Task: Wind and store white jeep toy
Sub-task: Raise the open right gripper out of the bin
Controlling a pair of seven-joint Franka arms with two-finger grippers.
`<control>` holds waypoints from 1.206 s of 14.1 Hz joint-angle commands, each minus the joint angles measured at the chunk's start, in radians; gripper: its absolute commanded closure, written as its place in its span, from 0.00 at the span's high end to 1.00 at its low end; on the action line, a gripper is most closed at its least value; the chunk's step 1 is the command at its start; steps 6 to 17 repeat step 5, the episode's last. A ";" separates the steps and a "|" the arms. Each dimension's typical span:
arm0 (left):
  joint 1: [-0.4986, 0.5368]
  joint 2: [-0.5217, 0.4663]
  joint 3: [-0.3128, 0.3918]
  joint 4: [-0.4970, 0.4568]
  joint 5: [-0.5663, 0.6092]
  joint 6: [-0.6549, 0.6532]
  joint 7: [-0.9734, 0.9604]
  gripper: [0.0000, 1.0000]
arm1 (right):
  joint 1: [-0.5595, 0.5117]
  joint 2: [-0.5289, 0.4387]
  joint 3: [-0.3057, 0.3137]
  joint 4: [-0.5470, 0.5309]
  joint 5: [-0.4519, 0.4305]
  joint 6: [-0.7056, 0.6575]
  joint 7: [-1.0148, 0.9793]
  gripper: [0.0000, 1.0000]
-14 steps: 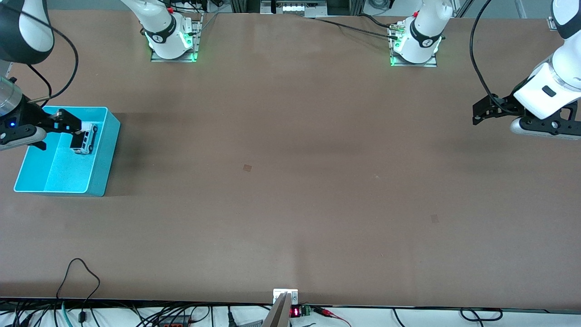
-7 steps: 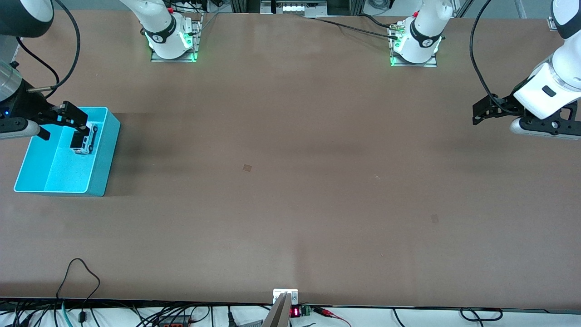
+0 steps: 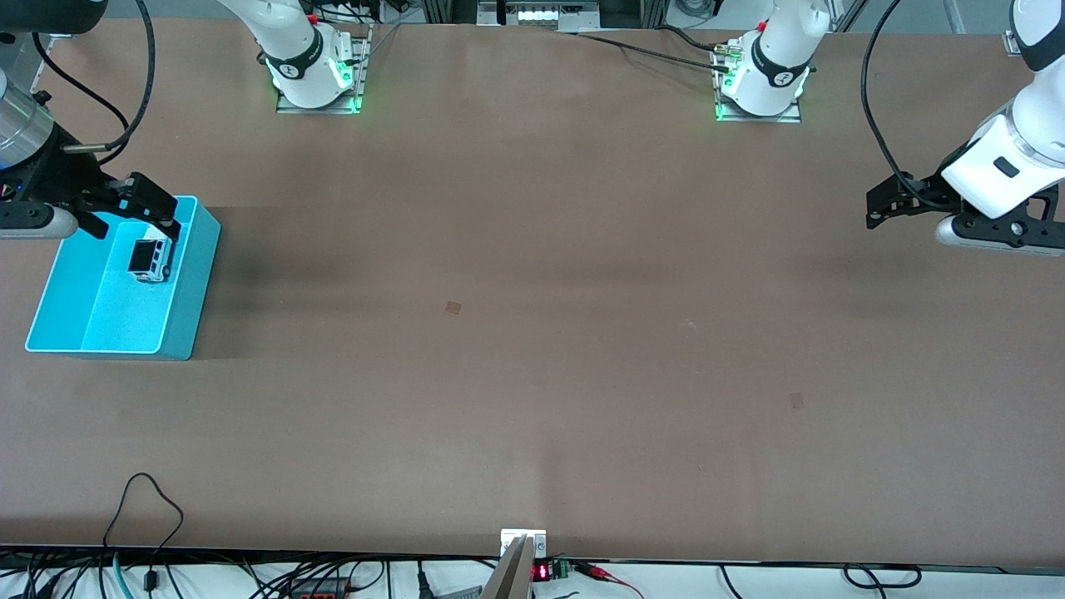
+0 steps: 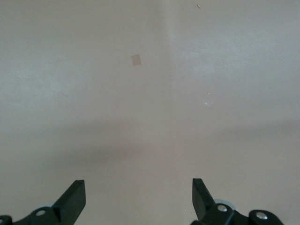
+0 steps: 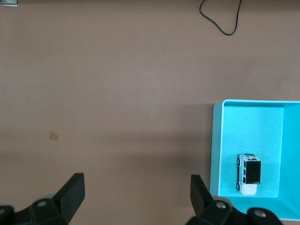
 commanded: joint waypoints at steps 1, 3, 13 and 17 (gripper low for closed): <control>-0.002 -0.023 -0.002 -0.016 0.018 -0.002 0.010 1.00 | 0.005 0.006 -0.006 0.040 0.011 -0.062 0.015 1.00; -0.002 -0.023 -0.002 -0.016 0.018 -0.002 0.010 1.00 | 0.002 0.000 -0.006 0.038 0.008 -0.078 0.003 1.00; -0.002 -0.022 -0.002 -0.016 0.018 -0.002 0.010 1.00 | 0.000 -0.003 -0.009 0.041 0.011 -0.083 0.006 1.00; -0.002 -0.022 -0.002 -0.016 0.018 -0.002 0.010 1.00 | 0.000 -0.003 -0.009 0.041 0.011 -0.083 0.006 1.00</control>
